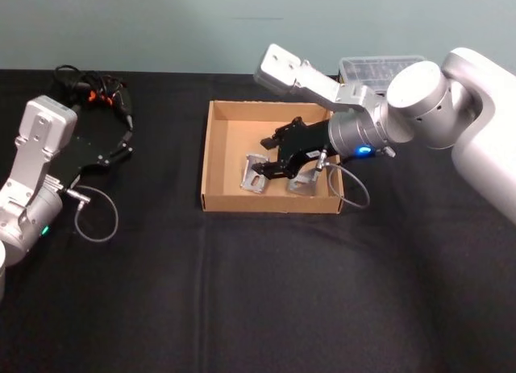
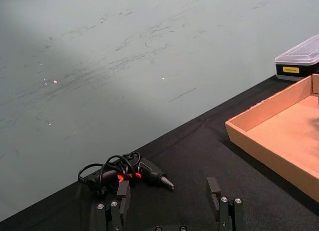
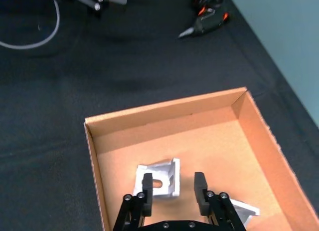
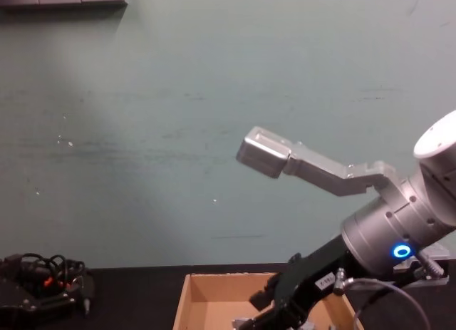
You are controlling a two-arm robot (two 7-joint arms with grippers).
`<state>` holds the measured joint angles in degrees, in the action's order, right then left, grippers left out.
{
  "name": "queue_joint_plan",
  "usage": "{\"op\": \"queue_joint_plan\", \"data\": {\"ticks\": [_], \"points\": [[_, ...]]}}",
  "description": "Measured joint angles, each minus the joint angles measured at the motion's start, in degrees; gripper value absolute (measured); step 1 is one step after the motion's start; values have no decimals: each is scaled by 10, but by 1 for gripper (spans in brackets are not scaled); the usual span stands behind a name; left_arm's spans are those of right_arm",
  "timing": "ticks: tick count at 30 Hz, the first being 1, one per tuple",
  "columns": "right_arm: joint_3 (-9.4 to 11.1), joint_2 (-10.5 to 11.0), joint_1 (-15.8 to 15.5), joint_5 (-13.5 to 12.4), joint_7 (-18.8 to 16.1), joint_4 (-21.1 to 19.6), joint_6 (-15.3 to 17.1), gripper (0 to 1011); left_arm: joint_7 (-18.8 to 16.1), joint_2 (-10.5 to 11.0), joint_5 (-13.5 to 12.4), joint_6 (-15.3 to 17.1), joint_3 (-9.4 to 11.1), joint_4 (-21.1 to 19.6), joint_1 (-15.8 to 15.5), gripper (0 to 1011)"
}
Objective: Use one hand to pick up the angle iron from the table and place it into the box.
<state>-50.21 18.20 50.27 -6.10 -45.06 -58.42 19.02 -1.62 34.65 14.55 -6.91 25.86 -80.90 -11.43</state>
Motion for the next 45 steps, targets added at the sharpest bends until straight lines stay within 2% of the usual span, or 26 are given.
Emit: {"op": "queue_joint_plan", "data": {"ticks": [5,7,8,11,12,14,15,17,18,20,21,23,24,27,28,32,36,40,45], "points": [[22,14,-13,-9,4,-37,6,677,0,0,0,0,0,0,0,1000],[45,29,-27,-23,12,-72,12,755,0,0,0,0,0,0,0,1000],[51,33,-32,-27,15,-83,14,755,0,0,0,0,0,0,0,1000],[72,48,-49,-42,27,-117,19,842,0,0,0,0,0,0,0,1000],[88,59,-64,-53,38,-142,23,882,0,0,0,0,0,0,0,1000],[105,72,-82,-64,52,-169,26,931,0,0,0,0,0,0,0,1000],[123,86,-102,-76,69,-196,29,960,0,0,0,0,0,0,0,1000],[142,99,-124,-87,87,-223,31,999,0,0,0,0,0,0,0,1000],[160,110,-145,-96,105,-244,32,1004,0,0,0,0,0,0,0,1000],[178,122,-168,-104,126,-266,32,1004,0,0,0,0,0,0,0,1000],[199,132,-195,-111,149,-288,32,1004,0,0,0,0,0,0,0,1000],[217,141,-220,-117,171,-306,31,1004,0,0,0,0,0,0,0,1000],[235,147,-244,-122,190,-321,28,1004,0,0,0,0,0,0,0,1000],[262,152,-282,-128,221,-341,20,1004,0,0,0,0,0,0,0,1000],[278,154,-306,-129,241,-351,13,1004,0,0,0,0,0,0,0,1000],[316,151,-363,-131,286,-368,-6,1004,0,0,0,0,0,0,0,1000],[336,143,-396,-128,311,-369,-25,1004,0,0,0,0,0,0,0,1000],[343,132,-412,-116,329,-357,-44,1004,0,0,0,0,0,0,0,1000],[345,118,-417,-104,340,-339,-55,1004,0,0,0,0,0,0,0,1000]]}}
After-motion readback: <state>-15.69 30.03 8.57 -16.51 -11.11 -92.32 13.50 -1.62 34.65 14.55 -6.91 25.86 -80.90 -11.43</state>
